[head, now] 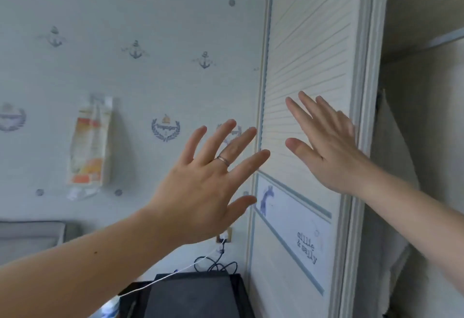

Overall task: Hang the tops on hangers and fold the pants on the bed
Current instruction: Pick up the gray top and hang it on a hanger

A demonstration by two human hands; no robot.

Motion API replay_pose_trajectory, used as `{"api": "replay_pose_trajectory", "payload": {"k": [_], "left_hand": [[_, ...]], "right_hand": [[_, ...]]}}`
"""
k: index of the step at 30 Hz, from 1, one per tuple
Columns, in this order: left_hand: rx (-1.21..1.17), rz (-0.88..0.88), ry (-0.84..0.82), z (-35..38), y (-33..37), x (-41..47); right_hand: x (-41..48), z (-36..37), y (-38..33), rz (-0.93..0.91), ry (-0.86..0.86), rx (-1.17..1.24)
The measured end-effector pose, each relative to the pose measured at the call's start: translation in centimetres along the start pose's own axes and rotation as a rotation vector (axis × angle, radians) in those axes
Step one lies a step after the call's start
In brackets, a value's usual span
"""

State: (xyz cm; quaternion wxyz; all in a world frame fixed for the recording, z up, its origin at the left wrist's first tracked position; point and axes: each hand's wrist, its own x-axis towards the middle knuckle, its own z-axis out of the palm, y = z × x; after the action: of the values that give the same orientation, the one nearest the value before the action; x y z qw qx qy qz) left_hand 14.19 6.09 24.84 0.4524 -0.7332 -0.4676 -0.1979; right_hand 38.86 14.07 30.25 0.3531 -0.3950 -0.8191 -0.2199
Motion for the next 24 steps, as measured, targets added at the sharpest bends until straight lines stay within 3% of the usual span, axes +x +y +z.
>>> {"api": "replay_pose_trajectory", "payload": {"k": [5, 13, 24], "left_hand": [[-0.020, -0.241, -0.141, -4.7, -5.0, -16.8], [0.134, -0.780, -0.455, -15.2, -8.4, -44.3], [0.346, -1.620, -0.750, -26.1, 0.1, -71.2]], "right_hand": [[-2.6, 4.8, -15.1, -0.201, -0.140, 0.134], [-7.8, 14.1, -40.9, -0.623, -0.372, 0.429], [-22.2, 21.3, -72.2, -1.131, -0.705, 0.749]]}}
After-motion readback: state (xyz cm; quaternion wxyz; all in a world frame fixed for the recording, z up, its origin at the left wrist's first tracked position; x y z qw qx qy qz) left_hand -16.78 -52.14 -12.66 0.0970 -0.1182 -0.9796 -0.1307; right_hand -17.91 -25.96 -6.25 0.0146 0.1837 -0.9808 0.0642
